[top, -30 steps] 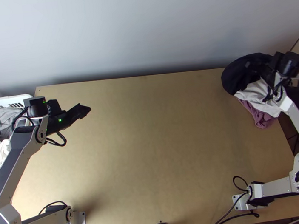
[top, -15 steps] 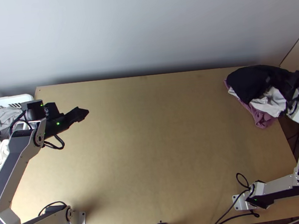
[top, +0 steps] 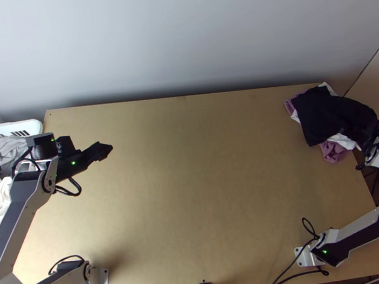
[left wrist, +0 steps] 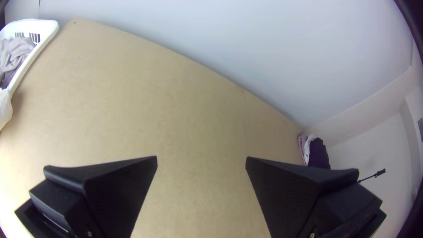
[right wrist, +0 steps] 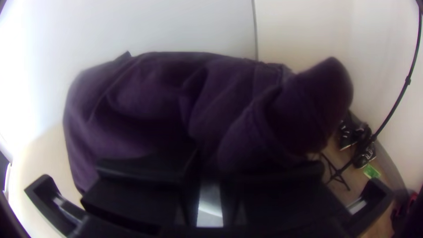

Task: Fold the t-shirt

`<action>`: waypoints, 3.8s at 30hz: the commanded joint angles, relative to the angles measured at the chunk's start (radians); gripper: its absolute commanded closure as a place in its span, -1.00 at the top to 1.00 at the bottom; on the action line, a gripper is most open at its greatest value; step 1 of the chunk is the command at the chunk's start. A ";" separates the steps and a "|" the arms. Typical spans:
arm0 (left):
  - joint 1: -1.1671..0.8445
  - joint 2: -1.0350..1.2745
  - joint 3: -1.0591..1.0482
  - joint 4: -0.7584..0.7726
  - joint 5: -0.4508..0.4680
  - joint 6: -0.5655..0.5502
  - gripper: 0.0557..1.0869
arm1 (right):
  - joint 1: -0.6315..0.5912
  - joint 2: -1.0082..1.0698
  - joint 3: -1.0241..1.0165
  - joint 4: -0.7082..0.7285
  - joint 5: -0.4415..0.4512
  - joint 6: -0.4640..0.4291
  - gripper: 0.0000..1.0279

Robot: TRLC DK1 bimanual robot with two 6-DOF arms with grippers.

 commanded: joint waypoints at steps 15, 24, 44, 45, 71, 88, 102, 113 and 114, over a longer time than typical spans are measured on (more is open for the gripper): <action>0.024 -0.126 -0.064 -0.052 0.001 0.004 0.90 | -0.052 -0.189 -0.041 -0.040 -0.004 0.079 0.92; 0.079 -0.206 -0.099 -0.055 0.000 0.013 0.90 | -0.049 -0.592 -0.107 -0.333 -0.045 0.067 0.92; 0.173 -0.497 -0.335 0.124 -0.049 0.167 0.90 | 0.509 -1.367 -0.248 -0.710 0.096 0.279 0.92; 0.173 -0.513 -0.351 0.143 -0.056 0.177 0.90 | 0.520 -1.390 -0.265 -0.712 0.098 0.279 0.92; 0.137 -1.048 -0.920 0.718 -0.215 0.257 0.90 | 0.831 -1.739 -0.766 -0.344 0.288 0.136 0.91; 0.125 -1.200 -0.921 0.371 -0.226 0.282 0.90 | 0.857 -1.738 -0.773 -0.552 0.300 0.090 0.91; 0.122 -1.200 -0.923 0.298 -0.292 0.282 0.90 | 0.854 -1.735 -0.776 -0.564 0.312 0.089 0.91; 0.122 -1.198 -0.923 0.298 -0.292 0.282 0.90 | 0.854 -1.735 -0.776 -0.564 0.312 0.089 0.91; 0.122 -1.198 -0.923 0.298 -0.292 0.282 0.90 | 0.854 -1.735 -0.776 -0.564 0.312 0.089 0.91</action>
